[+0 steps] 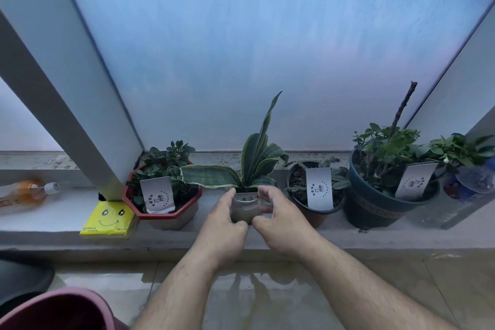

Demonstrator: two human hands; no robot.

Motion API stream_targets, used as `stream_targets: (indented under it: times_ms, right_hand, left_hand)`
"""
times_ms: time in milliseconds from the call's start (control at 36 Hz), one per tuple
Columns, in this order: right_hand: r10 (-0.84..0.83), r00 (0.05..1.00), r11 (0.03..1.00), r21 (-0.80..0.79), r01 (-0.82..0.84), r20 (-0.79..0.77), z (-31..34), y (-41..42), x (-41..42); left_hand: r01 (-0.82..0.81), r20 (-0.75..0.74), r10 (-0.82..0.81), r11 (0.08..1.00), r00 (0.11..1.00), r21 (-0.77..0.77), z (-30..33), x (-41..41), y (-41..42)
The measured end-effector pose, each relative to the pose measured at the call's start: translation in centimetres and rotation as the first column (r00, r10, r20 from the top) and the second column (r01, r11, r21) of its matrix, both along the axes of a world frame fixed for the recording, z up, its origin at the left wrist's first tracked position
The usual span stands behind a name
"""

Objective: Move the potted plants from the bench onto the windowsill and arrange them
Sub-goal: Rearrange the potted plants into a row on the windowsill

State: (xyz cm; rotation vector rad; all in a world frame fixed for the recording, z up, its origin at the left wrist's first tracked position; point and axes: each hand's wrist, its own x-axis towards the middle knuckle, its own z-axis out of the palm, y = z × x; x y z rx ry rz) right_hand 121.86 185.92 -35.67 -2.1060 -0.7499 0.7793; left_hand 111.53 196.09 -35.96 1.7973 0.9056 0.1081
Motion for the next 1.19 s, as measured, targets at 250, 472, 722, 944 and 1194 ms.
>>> stream_targets:
  times_ms: [250,472,722,944,1194]
  right_hand:
    - [-0.01,1.0,1.0,0.004,0.01,-0.009,-0.03,0.14,-0.1]
    - [-0.03,0.999,1.0,-0.001,0.03,-0.013,0.2,0.29,0.12]
    - [-0.035,0.999,0.999,-0.008,0.035,-0.025,0.3,0.5,0.09]
    - [-0.037,0.999,0.999,-0.005,0.037,-0.026,-0.01,0.62,0.27]
    - [0.082,0.926,0.996,-0.072,-0.059,0.367,-0.05,0.41,0.33]
  left_hand:
    - [-0.016,-0.003,0.016,1.0,1.0,0.002,0.11,0.15,0.1]
    - [-0.034,0.011,0.034,0.999,0.999,-0.011,0.57,-0.12,0.02]
    - [-0.05,0.046,0.051,0.999,0.998,-0.012,0.56,-0.12,0.18]
    - [-0.032,0.036,0.032,0.999,0.999,-0.003,0.42,-0.1,0.29]
    - [-0.015,0.045,0.015,1.0,0.999,-0.004,0.17,-0.1,0.29]
